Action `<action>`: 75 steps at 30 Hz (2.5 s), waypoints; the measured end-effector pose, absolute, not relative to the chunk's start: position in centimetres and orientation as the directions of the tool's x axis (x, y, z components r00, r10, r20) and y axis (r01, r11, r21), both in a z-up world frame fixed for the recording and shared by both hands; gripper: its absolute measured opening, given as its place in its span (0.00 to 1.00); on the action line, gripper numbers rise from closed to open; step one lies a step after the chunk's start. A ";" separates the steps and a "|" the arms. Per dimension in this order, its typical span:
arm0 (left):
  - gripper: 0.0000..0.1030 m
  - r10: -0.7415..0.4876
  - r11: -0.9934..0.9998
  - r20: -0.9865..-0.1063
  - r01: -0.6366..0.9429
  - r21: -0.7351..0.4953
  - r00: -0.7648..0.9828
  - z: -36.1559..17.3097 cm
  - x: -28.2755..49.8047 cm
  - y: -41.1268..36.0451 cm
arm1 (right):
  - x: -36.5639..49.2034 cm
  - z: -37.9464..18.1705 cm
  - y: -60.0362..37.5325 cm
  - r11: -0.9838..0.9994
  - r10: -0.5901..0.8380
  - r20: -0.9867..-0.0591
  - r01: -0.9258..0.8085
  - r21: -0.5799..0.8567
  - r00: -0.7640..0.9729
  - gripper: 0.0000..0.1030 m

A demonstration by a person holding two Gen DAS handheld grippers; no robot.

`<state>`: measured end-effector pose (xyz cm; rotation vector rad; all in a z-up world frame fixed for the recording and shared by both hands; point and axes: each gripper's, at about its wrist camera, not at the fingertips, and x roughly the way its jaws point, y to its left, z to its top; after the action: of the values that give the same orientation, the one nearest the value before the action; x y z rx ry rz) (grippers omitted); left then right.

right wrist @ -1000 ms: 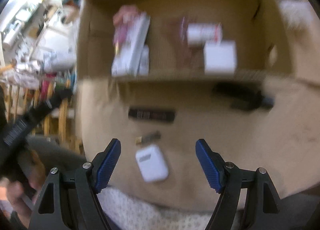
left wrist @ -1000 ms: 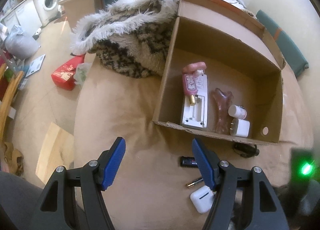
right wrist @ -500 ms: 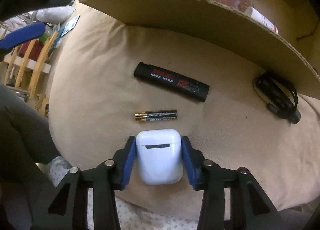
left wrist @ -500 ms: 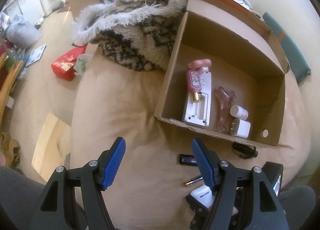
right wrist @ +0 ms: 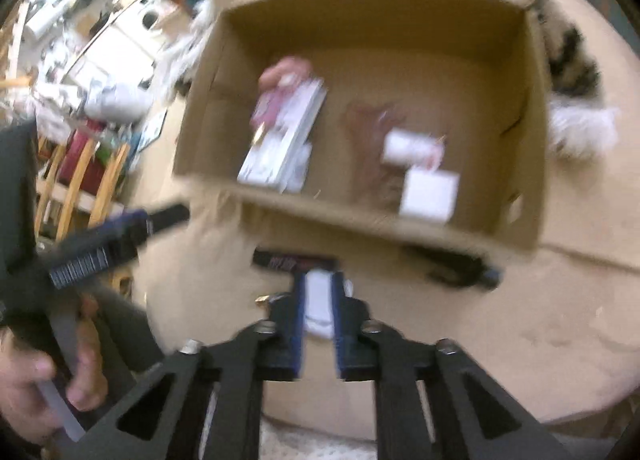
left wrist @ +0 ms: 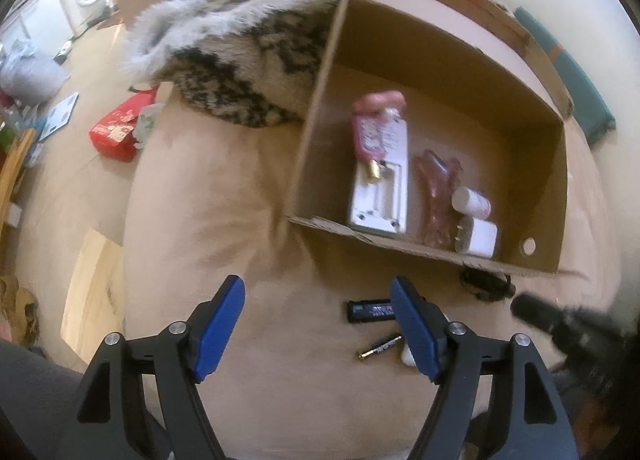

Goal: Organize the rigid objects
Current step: 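Grasp the black power bank with the left tool while the right tool holds the earbud case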

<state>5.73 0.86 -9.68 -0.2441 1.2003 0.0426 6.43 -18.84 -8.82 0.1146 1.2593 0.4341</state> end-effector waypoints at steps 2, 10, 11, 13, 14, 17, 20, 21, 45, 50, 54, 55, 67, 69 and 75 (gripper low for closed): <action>0.71 -0.087 0.976 -0.934 -0.160 -0.150 0.348 -10.1 5.8 0.6 | 6.7 -9.1 -19.8 0.908 0.400 -0.885 -0.230 0.349 0.237 0.04; 0.91 -0.091 0.973 -0.946 -0.175 -0.151 0.310 -11.6 6.0 0.4 | 7.2 -15.2 -20.5 0.882 0.472 -0.881 -0.022 0.471 0.046 0.23; 0.93 -0.091 0.973 -0.945 -0.172 -0.151 0.313 -11.6 6.1 0.4 | 7.0 -15.6 -19.9 0.887 0.462 -0.886 -0.027 0.462 0.032 0.32; 0.93 -0.075 0.977 -0.944 -0.166 -0.135 0.321 -11.4 6.1 0.4 | 7.0 -16.4 -18.5 0.875 0.483 -0.875 -0.016 0.483 0.007 0.49; 0.93 -0.071 0.977 -0.944 -0.166 -0.130 0.321 -11.4 6.1 0.4 | 7.0 -16.9 -17.9 0.872 0.490 -0.872 -0.004 0.490 0.000 0.53; 0.93 -0.062 0.977 -0.948 -0.175 -0.122 0.312 -11.6 5.9 0.7 | 7.0 -18.4 -16.0 0.910 0.415 -0.910 0.007 0.415 -0.016 0.57; 0.93 -0.061 0.977 -0.952 -0.177 -0.119 0.301 -11.7 5.8 0.9 | 6.9 -19.6 -14.9 0.932 0.362 -0.932 -0.020 0.363 -0.019 0.57; 0.93 -0.062 0.977 -0.952 -0.178 -0.120 0.300 -11.7 5.8 0.9 | 6.8 -19.4 -14.6 0.935 0.353 -0.936 -0.035 0.353 -0.007 0.55; 0.98 -0.147 0.979 -0.954 -0.100 -0.178 0.261 -12.8 6.8 -3.5 | 8.2 -8.3 -24.6 0.844 0.532 -0.791 -0.110 0.525 0.301 0.44; 0.98 -0.147 0.979 -0.970 -0.113 -0.171 0.193 -15.5 8.0 -5.8 | 8.0 -7.8 -24.5 0.830 0.551 -0.765 -0.120 0.545 0.334 0.44; 0.98 -0.139 0.979 -0.976 -0.126 -0.161 0.166 -17.3 8.8 -7.2 | 8.1 -7.8 -24.5 0.824 0.561 -0.763 -0.127 0.552 0.321 0.44; 0.98 -0.131 0.980 -0.979 -0.129 -0.152 0.156 -17.6 8.9 -7.4 | 8.2 -7.8 -24.5 0.823 0.563 -0.763 -0.128 0.554 0.319 0.44; 0.77 -0.027 0.986 -0.991 -0.159 -0.049 0.132 -19.7 10.4 -8.3 | 8.4 -6.9 -22.0 0.825 0.564 -0.761 -0.177 0.537 0.320 0.44; 0.76 -0.017 0.986 -0.990 -0.160 -0.040 0.139 -19.6 10.4 -8.5 | 8.5 -6.7 -21.2 0.826 0.563 -0.761 -0.194 0.529 0.322 0.44; 0.76 0.015 0.960 -0.993 -0.280 -0.019 0.116 -19.2 8.8 -6.9 | 8.7 -6.7 -19.1 0.816 0.576 -0.762 -0.256 0.518 0.296 0.44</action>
<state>8.83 -6.87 -19.15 -0.2215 1.4414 0.2185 8.66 -19.11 -6.68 0.3238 1.1439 0.5666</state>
